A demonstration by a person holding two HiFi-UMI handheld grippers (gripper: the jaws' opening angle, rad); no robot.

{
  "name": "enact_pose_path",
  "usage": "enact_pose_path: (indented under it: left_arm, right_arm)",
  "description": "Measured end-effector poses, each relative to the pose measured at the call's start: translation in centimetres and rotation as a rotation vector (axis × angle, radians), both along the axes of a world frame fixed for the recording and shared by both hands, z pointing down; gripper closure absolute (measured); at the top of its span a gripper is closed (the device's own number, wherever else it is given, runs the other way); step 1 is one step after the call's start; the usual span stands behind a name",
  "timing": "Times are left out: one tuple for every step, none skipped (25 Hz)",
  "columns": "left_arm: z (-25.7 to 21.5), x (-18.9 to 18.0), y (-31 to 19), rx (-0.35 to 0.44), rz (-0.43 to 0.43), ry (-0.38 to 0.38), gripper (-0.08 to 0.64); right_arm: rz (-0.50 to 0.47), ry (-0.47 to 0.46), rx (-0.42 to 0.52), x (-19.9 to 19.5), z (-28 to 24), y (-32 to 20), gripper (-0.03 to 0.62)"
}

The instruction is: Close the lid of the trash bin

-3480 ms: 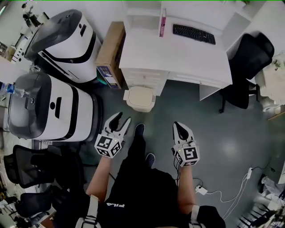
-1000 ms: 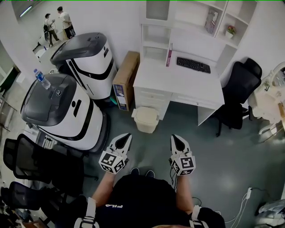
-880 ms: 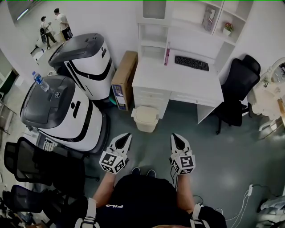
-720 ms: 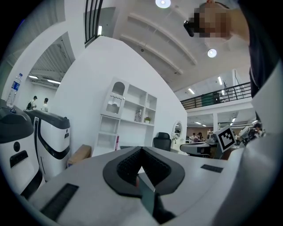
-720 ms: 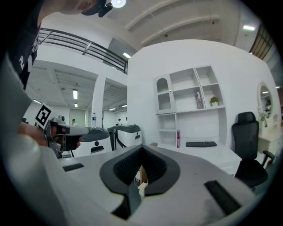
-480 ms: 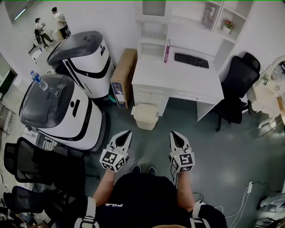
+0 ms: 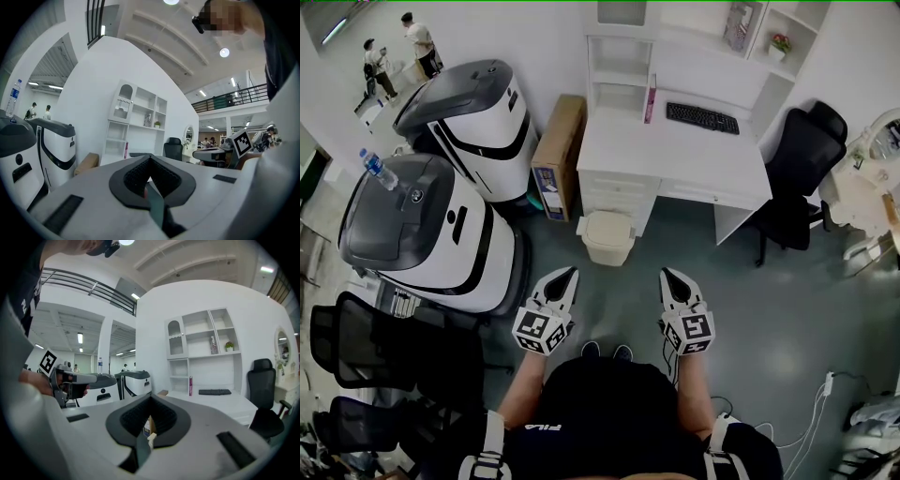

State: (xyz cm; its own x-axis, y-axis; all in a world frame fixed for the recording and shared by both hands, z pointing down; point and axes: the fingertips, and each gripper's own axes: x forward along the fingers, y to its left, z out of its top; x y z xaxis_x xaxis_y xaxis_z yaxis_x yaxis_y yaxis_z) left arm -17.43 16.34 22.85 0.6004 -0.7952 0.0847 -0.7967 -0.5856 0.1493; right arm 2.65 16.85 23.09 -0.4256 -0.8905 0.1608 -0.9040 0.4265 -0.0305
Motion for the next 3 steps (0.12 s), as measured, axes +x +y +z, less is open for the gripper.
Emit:
enact_pose_path:
  left_arm:
    - [0.05,-0.13,-0.1,0.0,0.001,0.004,0.557]
    - [0.12,-0.29,-0.15,-0.001,0.001,0.008,0.557]
    - [0.19,-0.47,-0.2,-0.002,0.001,0.012,0.557]
  right_arm:
    - [-0.001,-0.009,-0.002,-0.07,0.08,-0.04,0.589]
    - [-0.002,-0.018,-0.004,-0.16,0.21,-0.05,0.589]
    - [-0.002,-0.026,-0.007,-0.27,0.35,-0.04,0.589]
